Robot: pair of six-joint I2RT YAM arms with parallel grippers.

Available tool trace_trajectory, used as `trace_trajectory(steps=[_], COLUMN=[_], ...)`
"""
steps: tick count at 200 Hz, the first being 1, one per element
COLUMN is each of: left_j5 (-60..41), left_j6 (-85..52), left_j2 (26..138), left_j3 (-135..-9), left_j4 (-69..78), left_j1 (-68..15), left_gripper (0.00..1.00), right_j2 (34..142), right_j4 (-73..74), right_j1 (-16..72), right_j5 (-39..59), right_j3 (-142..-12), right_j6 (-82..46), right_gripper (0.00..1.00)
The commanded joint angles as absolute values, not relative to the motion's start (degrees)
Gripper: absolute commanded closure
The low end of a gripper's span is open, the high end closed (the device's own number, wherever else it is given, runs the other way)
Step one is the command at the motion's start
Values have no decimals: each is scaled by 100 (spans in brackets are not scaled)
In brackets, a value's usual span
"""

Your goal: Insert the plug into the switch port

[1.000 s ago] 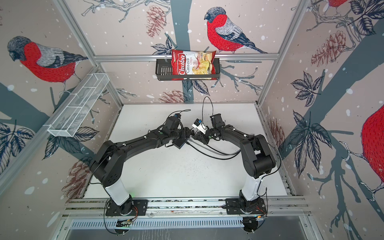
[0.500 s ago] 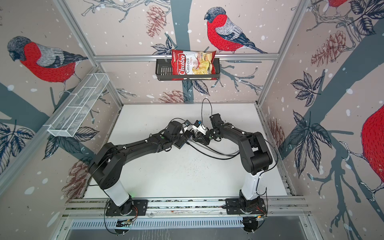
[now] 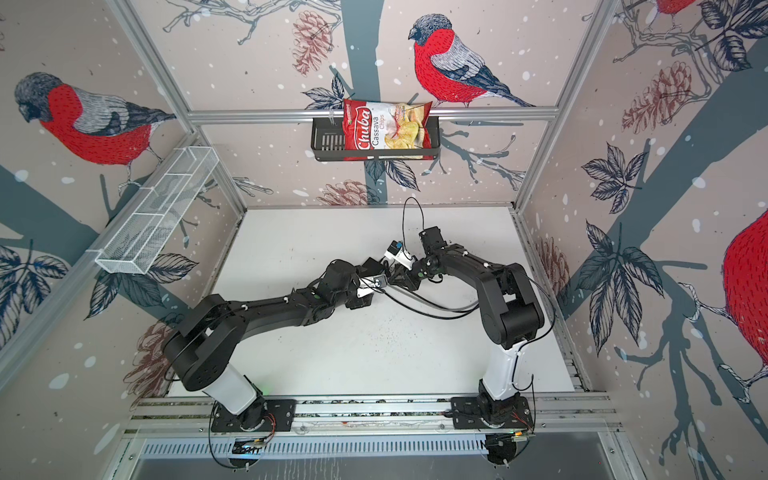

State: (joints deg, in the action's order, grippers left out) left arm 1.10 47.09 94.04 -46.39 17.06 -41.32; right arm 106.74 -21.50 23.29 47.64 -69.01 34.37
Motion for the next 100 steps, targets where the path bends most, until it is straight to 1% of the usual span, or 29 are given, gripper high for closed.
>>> trace_trajectory(steps=[1,25,43,51,82,100], left_j5=[-391,-826,-954,-997,-1185,-1244], left_j6=[5271,5801,5868,5921,6076,6169], left_j2=[9349,9316,9338,9366,9532,9622], left_j3=[-4426,-4162,-4141,-4211,-4413,-4539], left_j4=[2682,3151,3373,3284,3169,3007], left_j1=[-4140,-4146,-4140,-4139,-4140,-4142], left_gripper=[20,23,25,28,48,49], right_j2=[10679,10687,10674,10674,10648,10629], right_j4=[-2322,-2403,-2442,-2437,-2487,-2520], right_j1=[2333,2341,2338,2330,2343,2338], right_j5=[5010,5129,5236,5296,5413,5440], right_j3=[-6944,-6977,-6965,-6961,-6975,-6993], right_j6=[3470,3463,3454,3455,3432,3423], right_gripper=[95,95,95,95,95,96])
